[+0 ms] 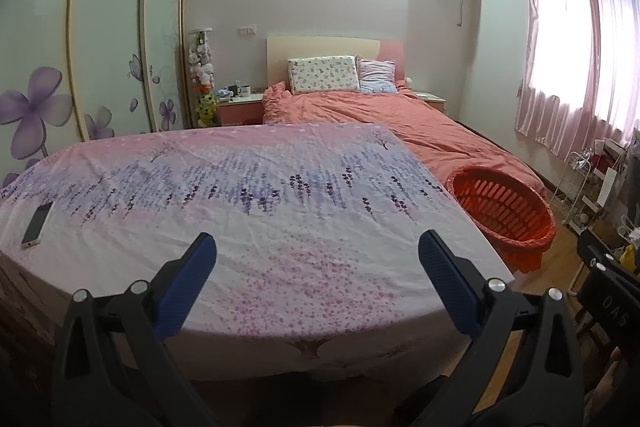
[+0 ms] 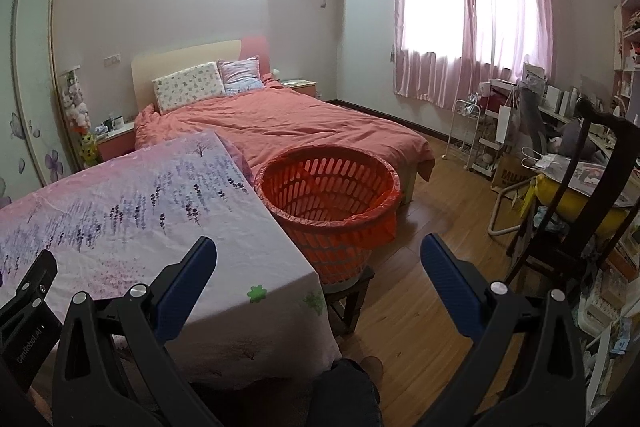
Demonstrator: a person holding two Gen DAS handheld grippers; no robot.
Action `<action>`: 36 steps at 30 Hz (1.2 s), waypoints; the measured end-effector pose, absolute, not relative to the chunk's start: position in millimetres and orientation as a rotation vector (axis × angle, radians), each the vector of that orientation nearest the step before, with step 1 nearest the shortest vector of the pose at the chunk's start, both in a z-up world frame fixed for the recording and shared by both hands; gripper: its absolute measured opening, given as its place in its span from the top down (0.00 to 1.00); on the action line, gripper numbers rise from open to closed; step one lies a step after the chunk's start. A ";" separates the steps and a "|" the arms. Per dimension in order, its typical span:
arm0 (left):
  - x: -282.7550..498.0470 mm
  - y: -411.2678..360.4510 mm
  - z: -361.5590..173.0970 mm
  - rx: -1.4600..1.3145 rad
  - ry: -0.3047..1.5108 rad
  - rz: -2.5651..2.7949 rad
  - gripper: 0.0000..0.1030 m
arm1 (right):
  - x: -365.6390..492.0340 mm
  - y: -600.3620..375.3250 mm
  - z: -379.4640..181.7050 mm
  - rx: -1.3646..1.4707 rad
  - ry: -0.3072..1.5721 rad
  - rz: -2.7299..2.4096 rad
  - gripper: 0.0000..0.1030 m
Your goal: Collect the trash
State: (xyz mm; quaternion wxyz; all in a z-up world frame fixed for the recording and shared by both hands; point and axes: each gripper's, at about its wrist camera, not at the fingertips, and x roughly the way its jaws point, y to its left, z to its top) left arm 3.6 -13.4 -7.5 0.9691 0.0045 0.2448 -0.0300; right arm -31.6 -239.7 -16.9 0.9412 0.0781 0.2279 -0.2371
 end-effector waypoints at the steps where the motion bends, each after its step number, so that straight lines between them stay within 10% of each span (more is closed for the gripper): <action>1: 3.3 -14.3 -6.5 0.013 0.492 -0.059 0.04 | -31.6 -240.0 -16.8 0.160 0.466 -0.486 0.02; 36: 18.4 -29.4 -3.8 0.025 0.513 -0.061 0.04 | -23.8 -248.8 -16.0 0.185 0.479 -0.484 0.02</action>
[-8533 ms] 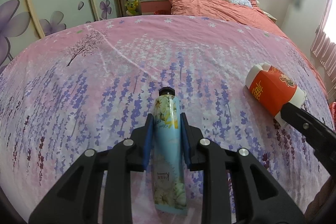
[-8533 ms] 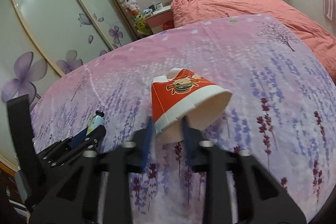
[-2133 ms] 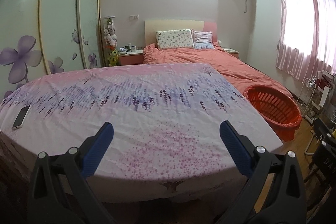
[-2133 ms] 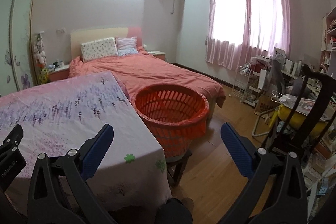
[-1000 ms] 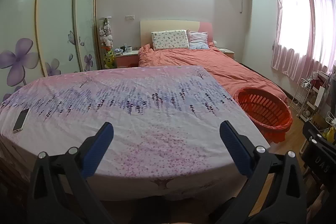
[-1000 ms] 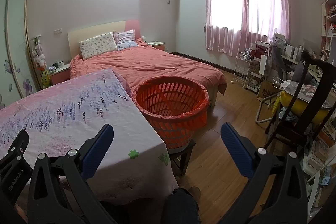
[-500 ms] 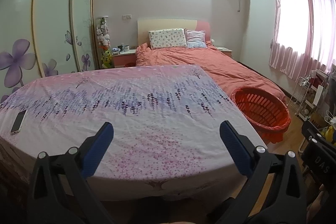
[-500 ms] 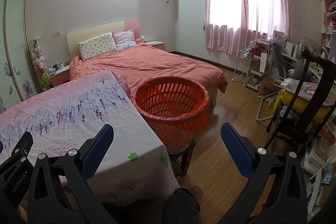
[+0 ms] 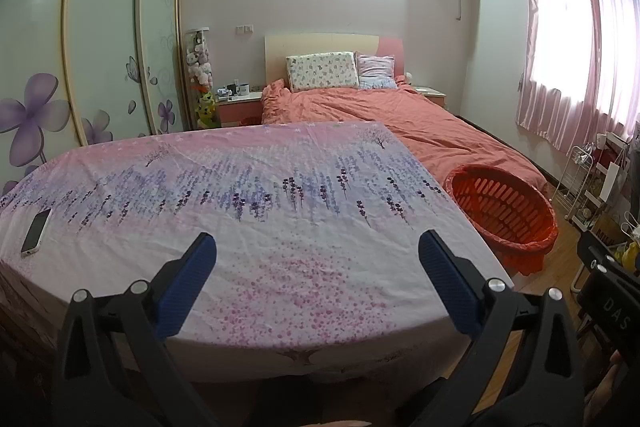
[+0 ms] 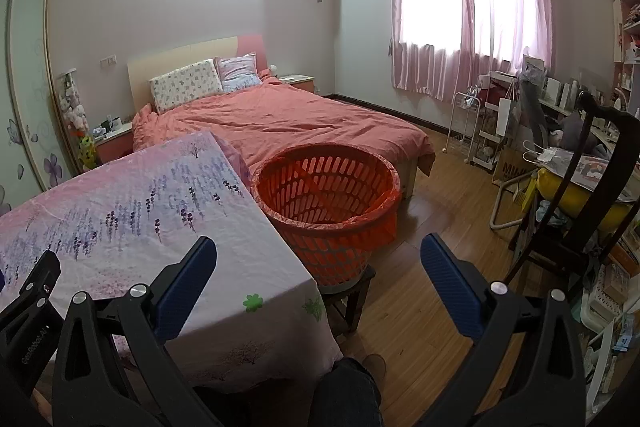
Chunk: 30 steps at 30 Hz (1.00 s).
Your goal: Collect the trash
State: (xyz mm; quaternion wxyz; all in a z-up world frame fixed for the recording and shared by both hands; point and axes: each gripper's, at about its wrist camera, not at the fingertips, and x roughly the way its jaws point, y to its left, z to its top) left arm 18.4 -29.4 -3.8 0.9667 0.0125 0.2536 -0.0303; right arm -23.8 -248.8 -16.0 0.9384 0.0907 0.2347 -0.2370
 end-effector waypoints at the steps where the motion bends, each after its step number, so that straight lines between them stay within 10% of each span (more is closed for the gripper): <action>1: 18.7 -29.7 -3.7 0.025 0.513 -0.061 0.04 | -22.8 -249.4 -16.7 0.185 0.481 -0.484 0.02; 30: 19.2 -30.7 -3.8 0.024 0.514 -0.061 0.04 | -20.6 -252.0 -19.5 0.180 0.486 -0.480 0.02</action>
